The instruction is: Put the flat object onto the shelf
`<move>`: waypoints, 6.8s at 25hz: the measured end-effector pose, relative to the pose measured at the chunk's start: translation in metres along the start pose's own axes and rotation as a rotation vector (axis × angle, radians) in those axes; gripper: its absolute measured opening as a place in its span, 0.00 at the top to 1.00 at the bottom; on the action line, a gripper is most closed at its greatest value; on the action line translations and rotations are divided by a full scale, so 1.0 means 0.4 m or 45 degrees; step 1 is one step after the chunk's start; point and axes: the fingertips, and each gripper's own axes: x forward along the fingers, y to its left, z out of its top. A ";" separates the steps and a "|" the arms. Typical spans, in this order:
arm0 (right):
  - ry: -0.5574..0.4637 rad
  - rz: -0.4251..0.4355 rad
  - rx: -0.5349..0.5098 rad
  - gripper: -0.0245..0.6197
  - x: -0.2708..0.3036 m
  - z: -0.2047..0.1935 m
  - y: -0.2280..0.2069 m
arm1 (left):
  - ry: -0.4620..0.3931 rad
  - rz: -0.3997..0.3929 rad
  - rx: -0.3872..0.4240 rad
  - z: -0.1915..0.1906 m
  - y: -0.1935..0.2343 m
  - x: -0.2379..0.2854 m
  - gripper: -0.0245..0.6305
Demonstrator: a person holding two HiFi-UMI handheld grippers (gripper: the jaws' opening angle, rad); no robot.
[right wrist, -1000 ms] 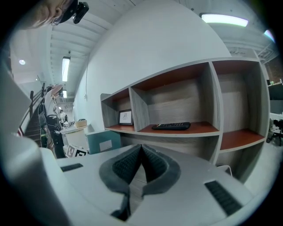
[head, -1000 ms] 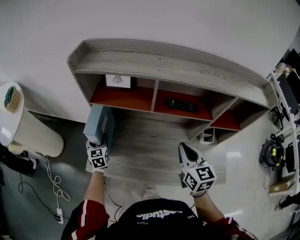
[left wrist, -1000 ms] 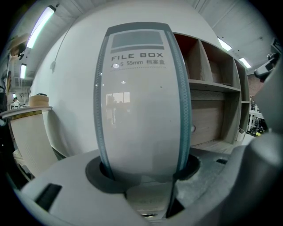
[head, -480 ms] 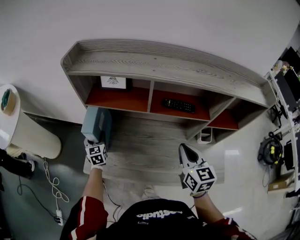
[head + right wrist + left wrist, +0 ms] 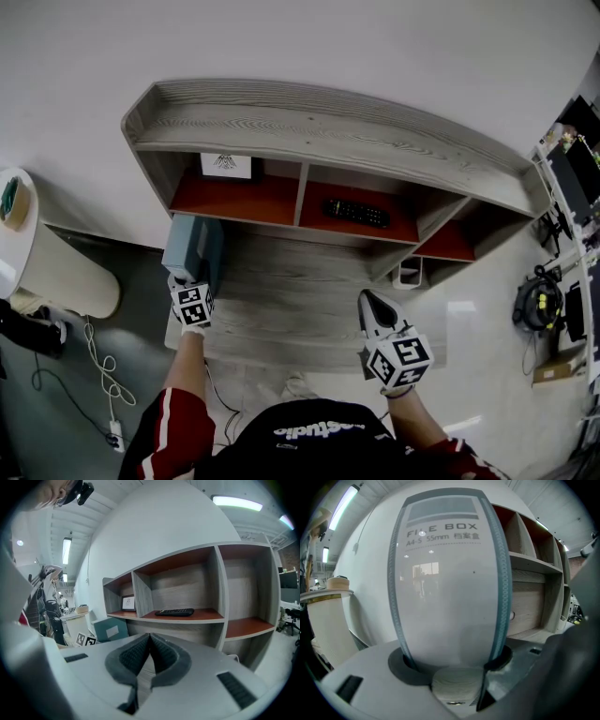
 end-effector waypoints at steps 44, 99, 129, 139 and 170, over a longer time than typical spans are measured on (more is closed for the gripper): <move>-0.026 0.051 -0.044 0.96 -0.118 -0.006 0.118 | 0.012 -0.009 -0.034 -0.003 0.038 -0.167 0.48; -0.214 -0.167 -0.070 0.96 -0.655 0.002 0.176 | -0.416 -0.461 0.024 0.283 -0.348 -1.031 0.48; -0.283 -0.118 -0.017 0.96 -0.787 -0.003 0.115 | -0.465 -0.392 0.026 0.340 -0.471 -1.177 0.82; -0.278 -0.114 -0.022 0.96 -0.788 -0.003 0.121 | -0.452 -0.353 0.020 0.338 -0.454 -1.184 0.95; -0.267 -0.121 -0.063 0.97 -0.778 -0.006 0.149 | -0.424 -0.372 -0.008 0.326 -0.438 -1.173 0.95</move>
